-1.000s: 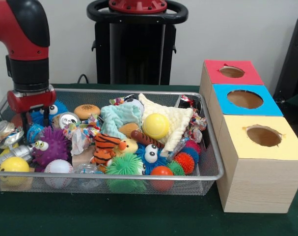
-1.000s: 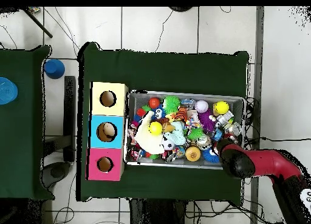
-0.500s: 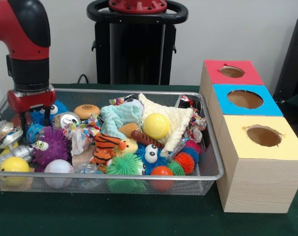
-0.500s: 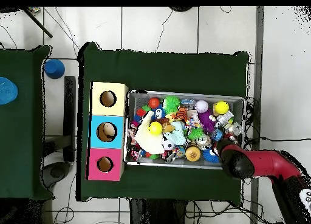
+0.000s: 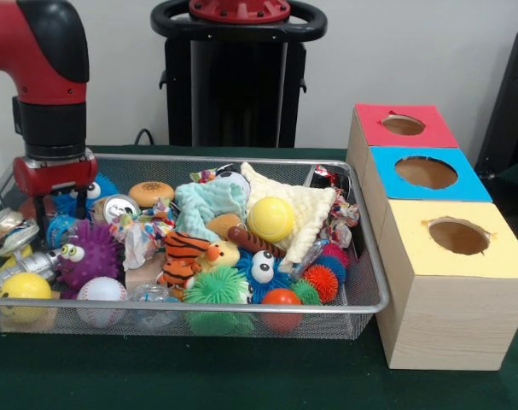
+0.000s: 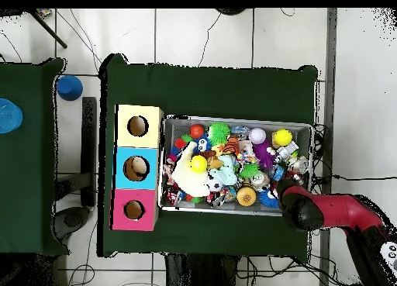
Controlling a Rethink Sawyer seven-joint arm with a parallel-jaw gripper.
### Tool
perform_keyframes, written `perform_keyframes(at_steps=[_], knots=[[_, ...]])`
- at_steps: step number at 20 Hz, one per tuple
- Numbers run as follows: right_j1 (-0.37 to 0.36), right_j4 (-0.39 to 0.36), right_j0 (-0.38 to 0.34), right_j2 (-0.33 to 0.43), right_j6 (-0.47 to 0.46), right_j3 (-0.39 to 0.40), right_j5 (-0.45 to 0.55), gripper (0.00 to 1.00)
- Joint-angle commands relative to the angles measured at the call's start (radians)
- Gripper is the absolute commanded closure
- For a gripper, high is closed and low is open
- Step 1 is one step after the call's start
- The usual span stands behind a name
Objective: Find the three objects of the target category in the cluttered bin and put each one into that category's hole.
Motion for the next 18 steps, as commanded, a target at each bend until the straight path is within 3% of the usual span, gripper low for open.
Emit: perform_keyframes(at_steps=[1, 14, 15, 18], knots=[[0.078, 0.001, 0.011, -0.099, 0.11, -0.026, 0.038, 0.0], [0.078, 0.075, 0.055, -0.112, 0.077, -0.051, 0.097, 0.0], [0.078, 0.083, 0.064, -0.127, 0.079, -0.055, 0.092, 1.0], [0.077, 0.073, 0.049, -0.127, 0.107, -0.036, 0.026, 1.0]])
